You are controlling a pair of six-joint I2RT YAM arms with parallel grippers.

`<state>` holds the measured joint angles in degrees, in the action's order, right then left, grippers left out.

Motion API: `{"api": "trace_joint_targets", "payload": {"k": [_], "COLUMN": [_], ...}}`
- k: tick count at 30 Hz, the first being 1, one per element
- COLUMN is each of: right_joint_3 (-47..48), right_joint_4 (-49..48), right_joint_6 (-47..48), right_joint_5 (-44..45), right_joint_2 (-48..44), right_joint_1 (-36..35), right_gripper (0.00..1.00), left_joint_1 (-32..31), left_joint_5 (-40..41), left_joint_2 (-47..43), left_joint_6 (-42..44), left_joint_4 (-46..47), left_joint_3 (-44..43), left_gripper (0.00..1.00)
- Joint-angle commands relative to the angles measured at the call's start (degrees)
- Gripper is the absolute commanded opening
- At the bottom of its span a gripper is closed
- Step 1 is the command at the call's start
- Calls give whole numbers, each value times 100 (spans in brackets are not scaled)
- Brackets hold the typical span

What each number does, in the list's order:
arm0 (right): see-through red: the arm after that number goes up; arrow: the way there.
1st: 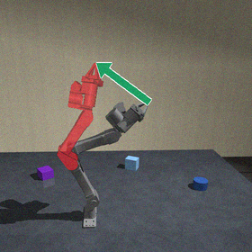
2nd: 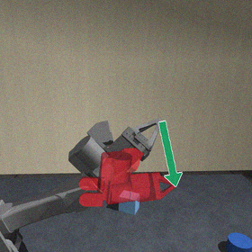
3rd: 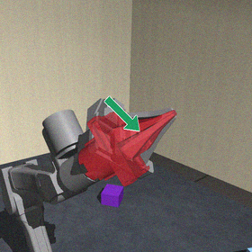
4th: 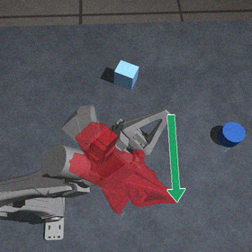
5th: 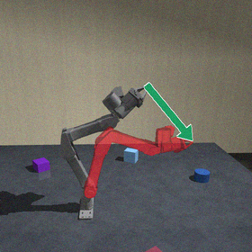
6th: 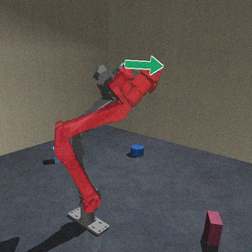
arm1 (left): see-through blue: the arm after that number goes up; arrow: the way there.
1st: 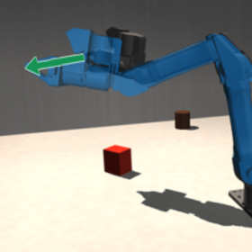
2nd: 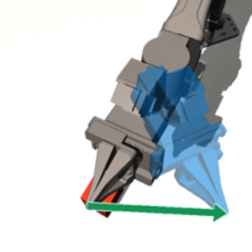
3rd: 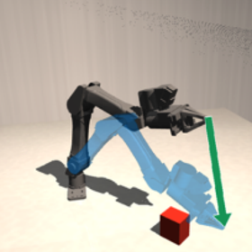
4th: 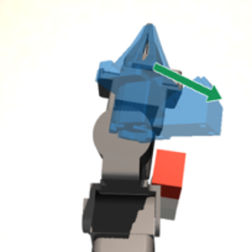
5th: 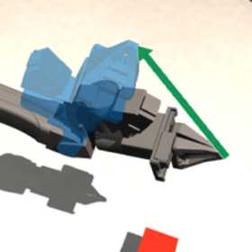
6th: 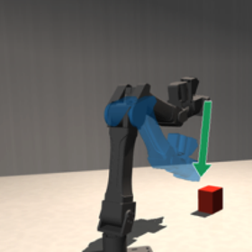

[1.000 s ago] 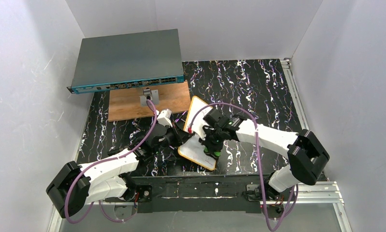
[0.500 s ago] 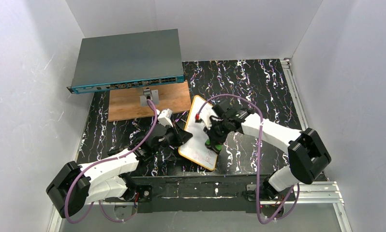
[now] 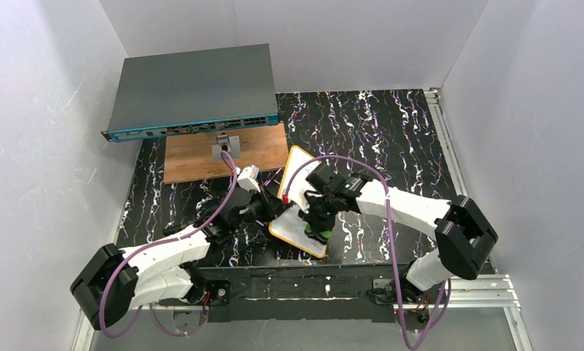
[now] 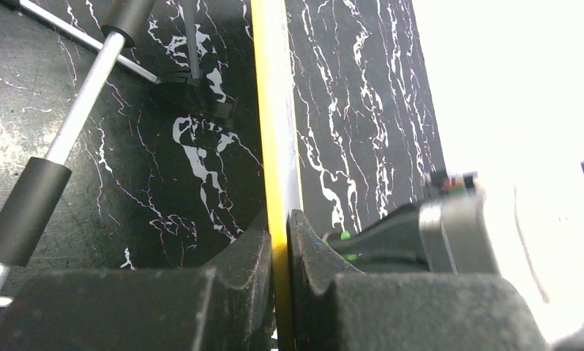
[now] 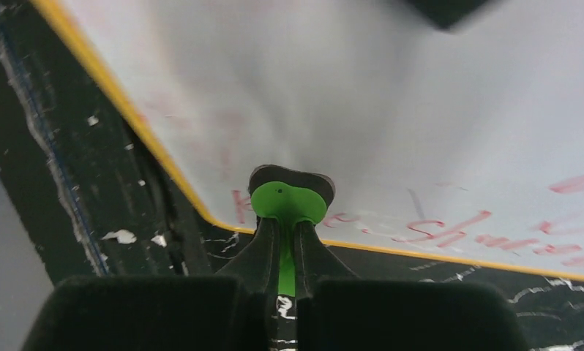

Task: Erase the whiteboard
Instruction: Erase the whiteboard at the center of the board.

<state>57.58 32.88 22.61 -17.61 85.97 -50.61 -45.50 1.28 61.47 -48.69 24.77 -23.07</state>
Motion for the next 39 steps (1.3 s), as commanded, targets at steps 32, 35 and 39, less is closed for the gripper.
{"api": "trace_joint_targets", "payload": {"k": [32,35,39], "right_joint_3": [-315,-277,-159], "right_joint_4": [128,176,159], "right_joint_6": [643,657,567], "right_joint_5": [380,446,680], "right_joint_2": [-274,-100,85], "right_joint_1": [-1035,-1150,-1173], "right_gripper": [1,1,1], "left_joint_1": [59,88,117], "left_joint_5": [72,57,46], "left_joint_2": [-111,-176,-245], "left_joint_6": [686,680,668], "left_joint_4": [-52,-55,-48], "left_joint_3": [117,151,193], "left_gripper": [0,0,0]}}
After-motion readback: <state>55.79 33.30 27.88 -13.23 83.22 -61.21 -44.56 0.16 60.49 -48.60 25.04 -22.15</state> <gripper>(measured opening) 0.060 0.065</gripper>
